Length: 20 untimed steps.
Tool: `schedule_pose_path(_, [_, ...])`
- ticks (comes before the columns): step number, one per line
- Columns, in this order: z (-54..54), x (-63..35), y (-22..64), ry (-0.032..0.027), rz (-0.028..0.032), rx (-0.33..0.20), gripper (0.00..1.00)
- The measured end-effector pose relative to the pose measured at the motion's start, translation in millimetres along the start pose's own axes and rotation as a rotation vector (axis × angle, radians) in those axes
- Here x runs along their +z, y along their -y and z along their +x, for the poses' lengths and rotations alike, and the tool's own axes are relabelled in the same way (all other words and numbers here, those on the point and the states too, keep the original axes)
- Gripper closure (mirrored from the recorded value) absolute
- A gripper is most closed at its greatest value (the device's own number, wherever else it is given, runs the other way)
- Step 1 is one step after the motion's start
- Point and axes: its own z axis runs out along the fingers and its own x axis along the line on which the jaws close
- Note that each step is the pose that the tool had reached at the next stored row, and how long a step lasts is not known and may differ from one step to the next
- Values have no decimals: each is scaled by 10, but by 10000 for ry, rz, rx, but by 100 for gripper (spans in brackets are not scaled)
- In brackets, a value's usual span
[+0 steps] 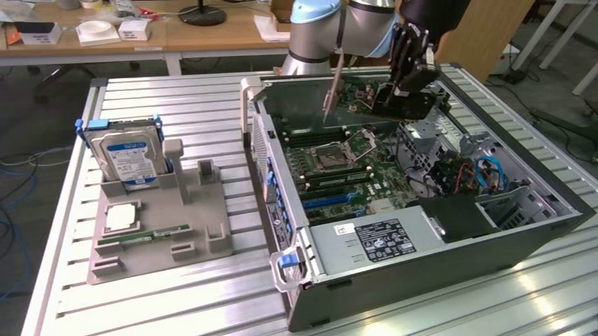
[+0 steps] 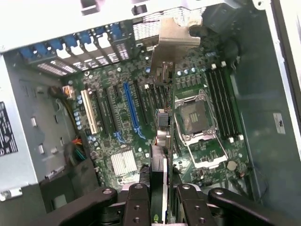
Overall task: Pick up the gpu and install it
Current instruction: 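Insert the gpu into the slot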
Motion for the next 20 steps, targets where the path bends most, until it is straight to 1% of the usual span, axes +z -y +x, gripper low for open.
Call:
schedule_pose_path(2, [0,7,0,-3,33,-300,73])
schedule_pose_path(3, [1,19,1,20,249,-733,73])
schedule_pose_path(4, [1,29,1,55,491,-970,73])
schedule_pose_path(5, [0,41,3,62,510,-1201,73])
schedule_pose_path(8, [1,59,2,56,538,-1753,73])
schedule_pose_path(10, [3,68,3,56,569,-2015,73])
schedule_pose_path(12, [3,72,3,58,601,-2067,73])
schedule_pose_path(14, [5,81,3,62,613,-2069,73])
schedule_pose_path(20, [7,84,3,59,614,-2068,73])
